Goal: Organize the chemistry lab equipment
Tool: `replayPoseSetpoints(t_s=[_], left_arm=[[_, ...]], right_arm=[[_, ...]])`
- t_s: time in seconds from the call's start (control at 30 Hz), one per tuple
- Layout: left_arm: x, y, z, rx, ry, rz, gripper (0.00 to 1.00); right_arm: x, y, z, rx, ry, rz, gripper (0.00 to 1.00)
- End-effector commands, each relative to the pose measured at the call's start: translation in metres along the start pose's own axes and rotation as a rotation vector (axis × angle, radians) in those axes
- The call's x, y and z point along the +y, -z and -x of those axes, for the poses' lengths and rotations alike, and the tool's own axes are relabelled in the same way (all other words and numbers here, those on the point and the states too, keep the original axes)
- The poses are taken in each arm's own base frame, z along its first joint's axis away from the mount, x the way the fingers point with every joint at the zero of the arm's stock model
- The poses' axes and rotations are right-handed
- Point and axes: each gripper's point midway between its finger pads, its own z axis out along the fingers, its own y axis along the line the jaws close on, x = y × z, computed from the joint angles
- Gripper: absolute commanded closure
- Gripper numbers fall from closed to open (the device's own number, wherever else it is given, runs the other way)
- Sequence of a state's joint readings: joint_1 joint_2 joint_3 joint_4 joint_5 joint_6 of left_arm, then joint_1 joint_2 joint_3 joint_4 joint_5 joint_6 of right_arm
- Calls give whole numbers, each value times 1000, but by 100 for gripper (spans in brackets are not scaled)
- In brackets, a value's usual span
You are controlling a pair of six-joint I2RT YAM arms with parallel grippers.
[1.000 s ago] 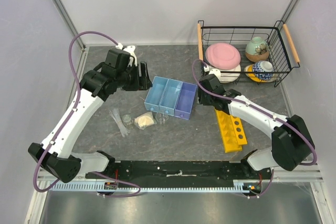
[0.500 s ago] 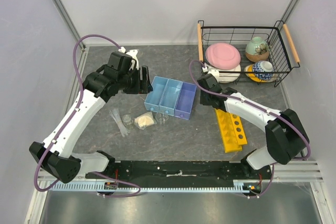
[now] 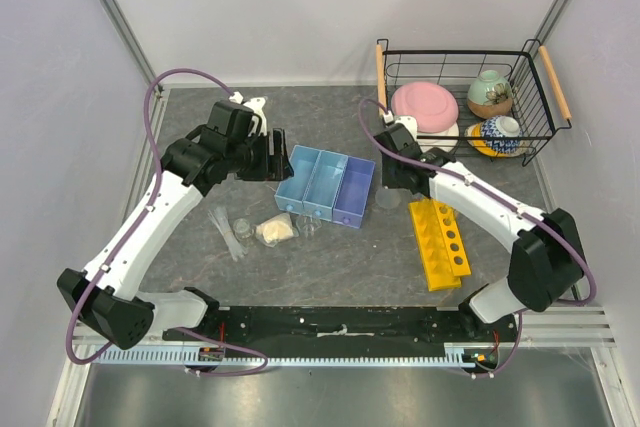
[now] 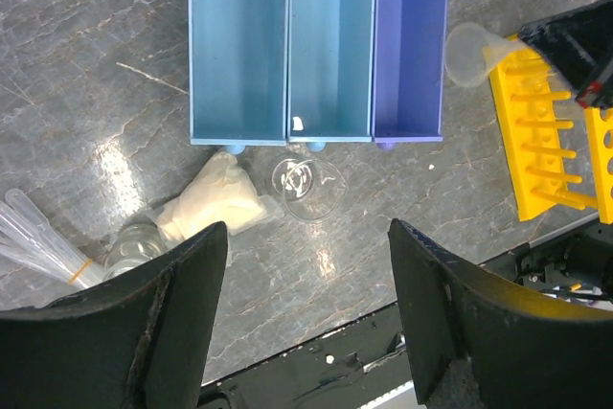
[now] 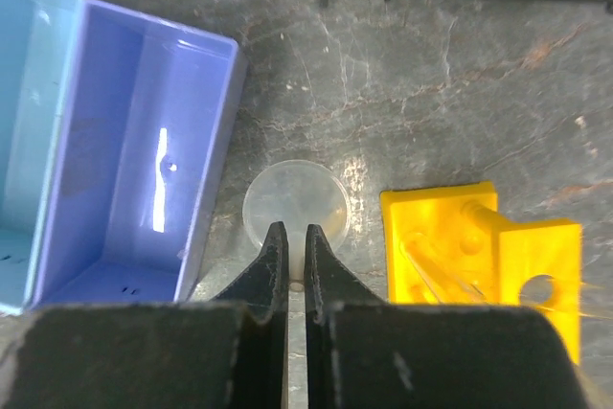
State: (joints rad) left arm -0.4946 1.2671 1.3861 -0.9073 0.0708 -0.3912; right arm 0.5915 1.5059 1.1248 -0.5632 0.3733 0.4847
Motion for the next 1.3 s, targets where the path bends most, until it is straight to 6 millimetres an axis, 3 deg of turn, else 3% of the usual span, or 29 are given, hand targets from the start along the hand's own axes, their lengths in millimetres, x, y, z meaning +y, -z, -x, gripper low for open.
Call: replayPoseSetpoints(t_s=[0.0,0.23,0.47,0.7,1.0,1.27], left_arm=[[-9,6,8,-46,-38,-60,25],[-14,8,5,-51,-37,-96,25],[-18,15,7,-68,-43,-119,25],[-21,21,6,-76,-45,-141,25],[-19,29,1,-85,-53,-144,25],[-22,32,0,-85,-56,-160,25]], right_arm=[[-4,47,38,-43,40,21,100],[23,108,57,-3,70,238,100],[70,141,39,98,107,503,100],[110,147,32,146,92,705,100],[160,144,55,69,-72,933,100],[190,116,70,85,-185,1014,100]])
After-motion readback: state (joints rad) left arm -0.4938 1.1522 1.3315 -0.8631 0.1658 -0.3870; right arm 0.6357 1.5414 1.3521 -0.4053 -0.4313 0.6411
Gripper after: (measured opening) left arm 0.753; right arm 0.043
